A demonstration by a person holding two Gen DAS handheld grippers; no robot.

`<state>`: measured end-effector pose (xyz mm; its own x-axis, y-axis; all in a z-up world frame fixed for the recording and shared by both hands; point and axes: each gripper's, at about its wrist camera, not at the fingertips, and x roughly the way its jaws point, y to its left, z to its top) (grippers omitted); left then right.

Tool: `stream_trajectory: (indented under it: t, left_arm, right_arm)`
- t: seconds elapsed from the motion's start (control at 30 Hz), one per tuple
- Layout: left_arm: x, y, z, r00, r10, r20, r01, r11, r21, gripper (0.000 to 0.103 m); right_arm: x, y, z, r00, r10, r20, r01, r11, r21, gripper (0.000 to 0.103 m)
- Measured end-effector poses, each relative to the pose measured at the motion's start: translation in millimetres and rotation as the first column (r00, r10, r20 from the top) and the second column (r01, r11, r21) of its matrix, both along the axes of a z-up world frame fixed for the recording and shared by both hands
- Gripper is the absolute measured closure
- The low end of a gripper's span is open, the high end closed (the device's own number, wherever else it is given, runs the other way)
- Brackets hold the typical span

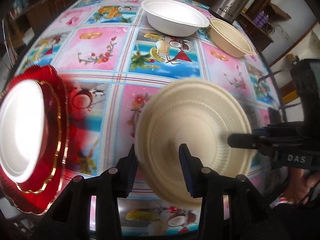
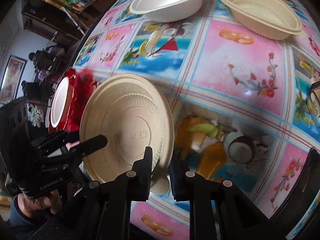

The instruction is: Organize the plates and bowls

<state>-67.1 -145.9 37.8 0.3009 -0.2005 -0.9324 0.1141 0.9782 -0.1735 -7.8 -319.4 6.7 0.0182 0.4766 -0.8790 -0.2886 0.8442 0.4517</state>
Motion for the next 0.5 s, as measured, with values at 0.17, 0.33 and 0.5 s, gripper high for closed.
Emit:
stream_trajectory:
  t: [0.17, 0.33, 0.5]
  left_arm:
    - [-5.7, -1.1, -2.4, 0.999, -0.026, 0.037, 0.022, 0.993, 0.112, 0.082]
    - [-10.0, -0.9, -0.2, 0.998, -0.039, 0.058, 0.031, 0.989, 0.142, 0.086]
    - [-12.2, -4.3, 1.9, 0.996, -0.052, 0.076, 0.038, 0.985, 0.169, 0.086]
  right_arm:
    - [-5.4, 9.1, 0.3, 1.0, 0.02, 0.019, -0.02, 1.0, -0.017, 0.086]
    - [-6.8, 7.0, 1.8, 0.999, 0.019, 0.036, -0.018, 1.0, -0.023, 0.086]
    - [-7.9, 6.1, 0.0, 0.999, 0.016, 0.031, -0.016, 1.0, -0.023, 0.086]
